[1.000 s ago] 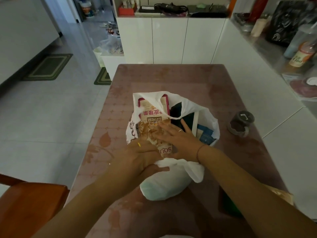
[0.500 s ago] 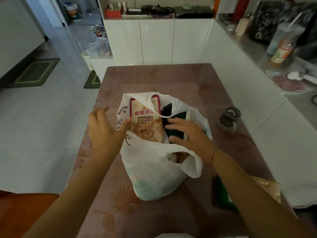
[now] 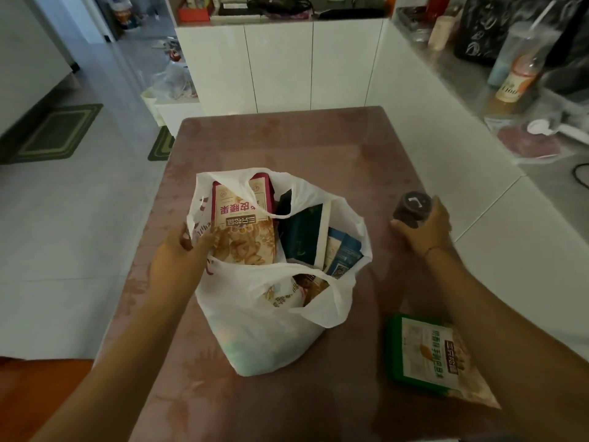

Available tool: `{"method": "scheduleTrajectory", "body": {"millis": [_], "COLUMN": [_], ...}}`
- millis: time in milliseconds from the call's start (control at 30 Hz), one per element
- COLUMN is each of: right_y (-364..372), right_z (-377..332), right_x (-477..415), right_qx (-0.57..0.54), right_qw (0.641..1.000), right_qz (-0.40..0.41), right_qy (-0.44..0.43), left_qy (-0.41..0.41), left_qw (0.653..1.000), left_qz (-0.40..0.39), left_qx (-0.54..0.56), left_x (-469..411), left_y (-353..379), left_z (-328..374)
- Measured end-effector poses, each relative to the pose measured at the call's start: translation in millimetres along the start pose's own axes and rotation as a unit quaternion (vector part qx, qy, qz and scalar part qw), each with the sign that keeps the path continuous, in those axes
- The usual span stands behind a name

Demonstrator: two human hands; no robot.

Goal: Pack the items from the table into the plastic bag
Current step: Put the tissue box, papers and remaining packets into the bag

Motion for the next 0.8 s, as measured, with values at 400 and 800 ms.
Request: {"method": "scheduleTrajectory", "body": {"millis": [400,800], "right_y": [8.6,-6.3], "right_z": [13.2,-74.6], "right_x": [-65.9,-8.5], "right_qx": [0.062,-0.095], "right_qw": [0.998,0.989], "right_qz": [-0.020,0.029], "right_qy": [-0.012,-0.112], "left_qy": [-0.003,0.016], "left_qw": [0.999,0.999], "left_qz": [0.044,0.043], "left_qx": [-0.018,-0.017], "left_x": [6.4,6.4], "left_y": [12.8,11.9], "left_z": [11.7,13.8]}}
Point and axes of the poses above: each hand's wrist, its own x-axis away from the middle knuckle, its own y-axis out of the palm, z = x × y, the point moved 7 cm from there along -x, towards the middle knuckle, and after that the axes turned 15 degrees about -z, right-handed, at the moved point
